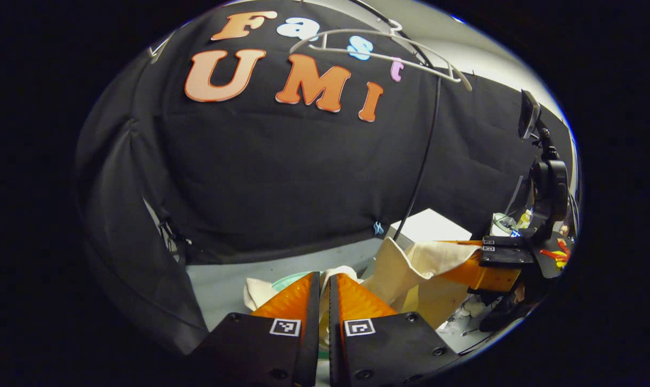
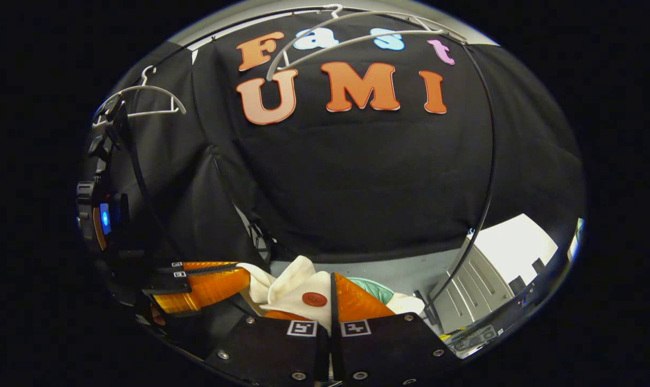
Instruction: Grasp the clothes on the hanger with both hands and then place them into the laundry hamper below.
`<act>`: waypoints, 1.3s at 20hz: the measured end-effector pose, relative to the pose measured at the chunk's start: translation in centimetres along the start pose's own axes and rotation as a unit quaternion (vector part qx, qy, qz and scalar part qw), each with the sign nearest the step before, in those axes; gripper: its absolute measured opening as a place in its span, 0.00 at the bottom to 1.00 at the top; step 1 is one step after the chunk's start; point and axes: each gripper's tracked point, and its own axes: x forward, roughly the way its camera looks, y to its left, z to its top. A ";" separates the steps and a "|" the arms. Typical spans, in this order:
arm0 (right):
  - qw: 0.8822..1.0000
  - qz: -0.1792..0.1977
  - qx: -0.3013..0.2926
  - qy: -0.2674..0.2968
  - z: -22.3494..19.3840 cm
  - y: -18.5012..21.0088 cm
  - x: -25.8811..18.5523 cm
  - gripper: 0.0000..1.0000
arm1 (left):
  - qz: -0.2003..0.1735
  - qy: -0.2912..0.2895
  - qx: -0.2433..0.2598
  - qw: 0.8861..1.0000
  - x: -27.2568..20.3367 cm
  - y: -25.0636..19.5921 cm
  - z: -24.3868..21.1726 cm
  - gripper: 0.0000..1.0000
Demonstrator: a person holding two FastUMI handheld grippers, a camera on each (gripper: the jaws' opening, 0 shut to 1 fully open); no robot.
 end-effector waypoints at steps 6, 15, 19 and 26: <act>0.997 -0.037 0.020 0.060 -5.1 -1.9 2.0 0.08 | 0.033 0.059 -0.020 0.998 1.0 1.9 -5.2 0.11; 0.993 -0.042 0.042 0.100 -9.8 -2.6 1.7 0.65 | 0.041 0.104 -0.045 0.993 0.6 3.1 -7.7 0.58; 0.990 -0.050 0.064 0.112 -11.1 -3.0 1.4 0.90 | 0.053 0.114 -0.060 0.990 0.0 4.4 -9.0 0.94; 0.987 -0.073 0.077 0.124 -12.7 -4.0 0.5 0.94 | 0.072 0.114 -0.066 0.989 -1.0 5.0 -9.0 0.95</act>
